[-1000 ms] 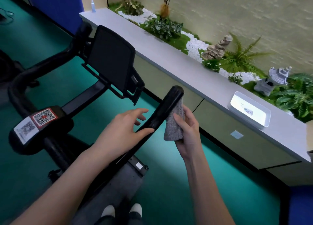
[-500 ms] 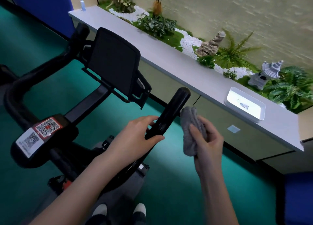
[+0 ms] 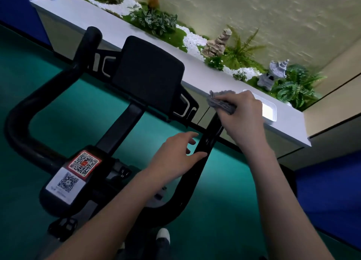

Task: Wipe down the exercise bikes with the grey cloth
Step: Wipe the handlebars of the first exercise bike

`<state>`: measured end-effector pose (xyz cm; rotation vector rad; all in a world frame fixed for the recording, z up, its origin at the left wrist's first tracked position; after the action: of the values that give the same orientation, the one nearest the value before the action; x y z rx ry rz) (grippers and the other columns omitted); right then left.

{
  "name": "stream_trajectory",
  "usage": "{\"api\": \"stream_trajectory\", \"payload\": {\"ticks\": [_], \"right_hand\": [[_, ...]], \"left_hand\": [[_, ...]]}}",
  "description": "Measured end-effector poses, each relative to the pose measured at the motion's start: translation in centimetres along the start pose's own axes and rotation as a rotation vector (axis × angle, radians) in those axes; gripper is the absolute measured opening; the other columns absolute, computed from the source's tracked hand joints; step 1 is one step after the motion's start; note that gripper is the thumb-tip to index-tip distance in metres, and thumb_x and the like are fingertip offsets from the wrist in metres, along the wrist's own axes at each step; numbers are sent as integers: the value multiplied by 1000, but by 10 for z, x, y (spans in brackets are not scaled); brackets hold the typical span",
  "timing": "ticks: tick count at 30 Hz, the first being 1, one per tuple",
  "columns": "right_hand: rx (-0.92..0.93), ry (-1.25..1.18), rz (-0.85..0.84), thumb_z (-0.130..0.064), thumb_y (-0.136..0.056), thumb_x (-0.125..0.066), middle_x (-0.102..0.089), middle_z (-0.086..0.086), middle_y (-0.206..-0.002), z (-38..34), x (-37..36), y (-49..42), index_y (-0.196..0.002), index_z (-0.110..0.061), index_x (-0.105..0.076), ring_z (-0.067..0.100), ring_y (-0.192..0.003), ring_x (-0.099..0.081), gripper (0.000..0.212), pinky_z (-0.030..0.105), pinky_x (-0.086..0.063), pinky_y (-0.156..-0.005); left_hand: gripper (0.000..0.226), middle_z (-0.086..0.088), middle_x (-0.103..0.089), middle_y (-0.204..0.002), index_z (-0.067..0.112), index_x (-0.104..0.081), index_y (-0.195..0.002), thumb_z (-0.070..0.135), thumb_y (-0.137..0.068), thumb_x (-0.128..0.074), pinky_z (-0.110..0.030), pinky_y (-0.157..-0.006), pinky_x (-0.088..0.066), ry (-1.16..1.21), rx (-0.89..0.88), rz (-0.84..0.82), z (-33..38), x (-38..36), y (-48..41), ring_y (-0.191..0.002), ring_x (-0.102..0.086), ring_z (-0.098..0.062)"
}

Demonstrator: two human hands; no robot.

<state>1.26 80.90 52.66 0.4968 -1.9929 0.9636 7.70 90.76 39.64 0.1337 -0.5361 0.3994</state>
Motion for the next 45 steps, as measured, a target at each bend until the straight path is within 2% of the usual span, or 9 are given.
{"api": "stream_trajectory", "payload": {"ticks": [5, 12, 20, 24, 27, 29, 33, 39, 45], "right_hand": [[66, 261, -210, 0, -83, -60, -64, 10, -88, -14, -24, -3, -104, -9, -71, 31, -99, -46, 25, 32, -41, -69], [82, 380, -430, -1, -86, -54, -65, 6, -93, -24, -47, 17, -104, -8, -68, 26, -103, -42, 24, 39, -48, -74], [71, 231, -612, -11, -90, -55, -62, 4, -94, -24, -68, 51, -103, -21, -68, 18, -97, -48, 21, 26, -38, -70], [-62, -78, -272, -9, -84, -68, -56, -11, -86, -9, -29, 59, -99, -24, -72, 10, -79, -54, 22, 10, -38, -68], [-147, -186, -195, -5, -80, -71, -52, -22, -85, 1, -31, 76, -98, -19, -73, 0, -64, -50, 22, 20, -43, -63], [-223, -237, -197, -6, -80, -71, -58, -8, -86, 8, -38, 86, -99, -18, -74, -2, -56, -49, 22, 25, -45, -58], [-330, -420, -184, -6, -82, -70, -61, 10, -88, 16, -40, 100, -88, -34, -70, 19, -36, -50, 29, 22, -39, -35], [-478, -748, 30, -1, -84, -66, -60, 15, -79, 32, -30, 111, -89, -21, -72, 9, -38, -47, 22, 18, -33, -35], [-442, -640, 63, -2, -83, -66, -60, 6, -88, 36, -42, 117, -94, -30, -71, 11, -54, -53, 31, 22, -42, -43]], "left_hand": [[55, 12, -60, -110, 28, -52, -127, 49, -78, -66, -32, -84, -50, 41, 25, -69, -8, -4, 1, -84, -60, -5], [54, 14, -61, -111, 29, -53, -125, 51, -78, -66, -33, -86, -49, 63, 58, -112, -16, 1, 13, -89, -61, -6], [53, 12, -61, -113, 30, -53, -125, 52, -78, -65, -33, -89, -49, 67, 85, -156, -25, 6, 27, -92, -60, -6], [53, 12, -61, -113, 28, -53, -124, 51, -78, -66, -33, -88, -49, 83, 94, -166, -28, 2, 34, -92, -60, -6], [54, 13, -61, -112, 30, -52, -125, 51, -78, -66, -31, -87, -49, 67, 91, -173, -27, -1, 37, -92, -60, -5], [54, 14, -60, -112, 31, -51, -126, 52, -78, -65, -29, -85, -49, 54, 90, -175, -27, 0, 38, -92, -59, -3], [55, 15, -60, -112, 31, -51, -125, 52, -77, -66, -31, -85, -50, 38, 97, -190, -27, -1, 40, -92, -59, -2], [58, 15, -59, -108, 29, -50, -128, 47, -76, -69, -32, -84, -51, 48, 85, -191, -19, -6, 42, -92, -60, -4], [62, 14, -55, -116, 29, -45, -132, 43, -77, -69, -26, -86, -46, -12, 40, -110, -10, -5, 55, -94, -57, -4]]}}
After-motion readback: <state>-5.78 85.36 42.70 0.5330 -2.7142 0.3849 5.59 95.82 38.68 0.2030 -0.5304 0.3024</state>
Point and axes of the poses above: each hand's wrist, its own y-axis away from the middle knuckle, its own x-axis out of the back of the hand, z = x × y, the point moved 9 cm from there along -y, towards the middle knuckle
